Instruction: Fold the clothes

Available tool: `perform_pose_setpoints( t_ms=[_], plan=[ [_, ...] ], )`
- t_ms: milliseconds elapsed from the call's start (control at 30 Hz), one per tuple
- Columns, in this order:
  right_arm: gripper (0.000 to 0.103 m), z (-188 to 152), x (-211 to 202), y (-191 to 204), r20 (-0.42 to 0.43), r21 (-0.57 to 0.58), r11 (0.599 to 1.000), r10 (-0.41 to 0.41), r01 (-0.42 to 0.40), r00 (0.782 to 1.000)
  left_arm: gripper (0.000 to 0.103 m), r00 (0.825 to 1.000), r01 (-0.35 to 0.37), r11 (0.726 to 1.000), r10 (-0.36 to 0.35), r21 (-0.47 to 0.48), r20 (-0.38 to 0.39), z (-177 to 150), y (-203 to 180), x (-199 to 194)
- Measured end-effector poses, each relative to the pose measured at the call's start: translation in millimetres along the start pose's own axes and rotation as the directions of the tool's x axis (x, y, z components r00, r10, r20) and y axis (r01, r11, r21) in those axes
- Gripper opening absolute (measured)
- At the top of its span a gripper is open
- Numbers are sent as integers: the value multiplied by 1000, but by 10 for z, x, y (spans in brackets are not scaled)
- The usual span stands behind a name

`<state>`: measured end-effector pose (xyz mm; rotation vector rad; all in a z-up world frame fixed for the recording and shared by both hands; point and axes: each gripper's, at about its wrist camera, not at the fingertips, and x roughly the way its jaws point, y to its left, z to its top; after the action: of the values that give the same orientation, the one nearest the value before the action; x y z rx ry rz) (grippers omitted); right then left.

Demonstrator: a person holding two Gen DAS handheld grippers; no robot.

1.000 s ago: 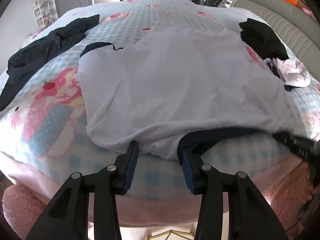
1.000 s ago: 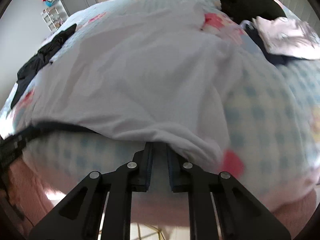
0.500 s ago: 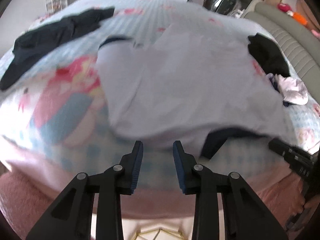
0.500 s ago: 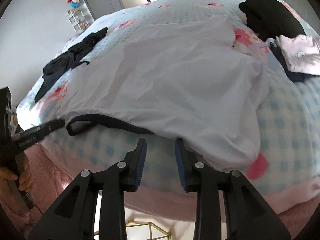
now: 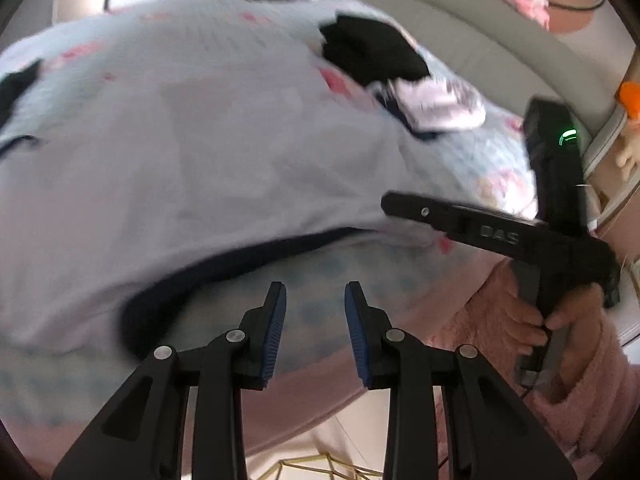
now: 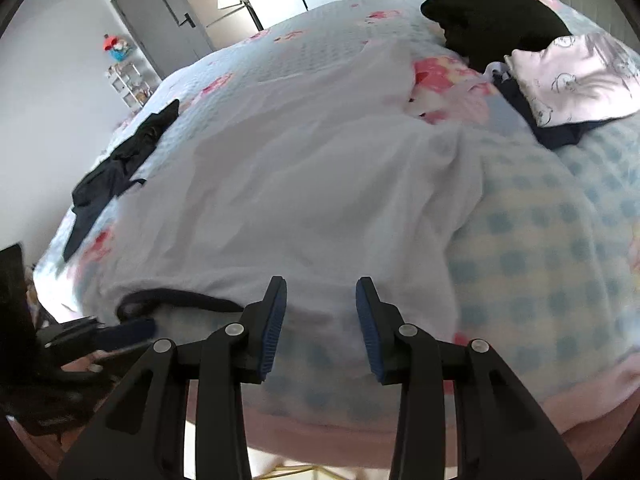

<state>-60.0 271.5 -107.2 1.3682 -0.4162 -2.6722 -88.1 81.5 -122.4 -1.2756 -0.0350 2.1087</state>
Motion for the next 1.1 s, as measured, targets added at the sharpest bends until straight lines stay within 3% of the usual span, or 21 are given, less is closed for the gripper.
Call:
perform_pose_setpoints(
  t_ms=[100,200,267,367,500,633,733,867,1000,1100],
  plan=[
    [37,-40,-148,86,38,-60,998,-26,29,999,31,998,-66,998,66,2,4,135,-57,203],
    [39,-148,-250,192,26,-121,992,31,-28,999,27,990,-78,994,86,-71,110,243,-14,89],
    [39,-172,-146,217,-1,-154,988,29,-29,1000,22,979,-113,989,128,-97,161,315,12,51],
    [39,-93,13,167,21,-139,990,-6,9,1000,22,976,-174,982,182,-75,120,405,50,196],
    [39,90,162,34,64,-102,993,-47,53,997,22,989,-128,991,131,-39,76,365,32,291],
    [39,80,148,-111,68,-38,999,4,-2,998,22,995,-74,996,71,41,69,298,-123,319],
    [39,71,135,-218,72,8,999,43,-44,996,22,997,-67,996,65,58,37,346,-128,451],
    [40,-58,-2,-163,64,-15,995,95,-95,993,22,997,-70,996,69,55,18,378,-144,589],
    [40,-97,63,-133,53,-23,998,56,-55,997,19,997,-67,997,65,40,47,327,-183,545],
    [41,-126,113,-111,46,-29,999,26,-25,999,11,998,-44,999,42,27,45,245,-175,492]
  ],
)
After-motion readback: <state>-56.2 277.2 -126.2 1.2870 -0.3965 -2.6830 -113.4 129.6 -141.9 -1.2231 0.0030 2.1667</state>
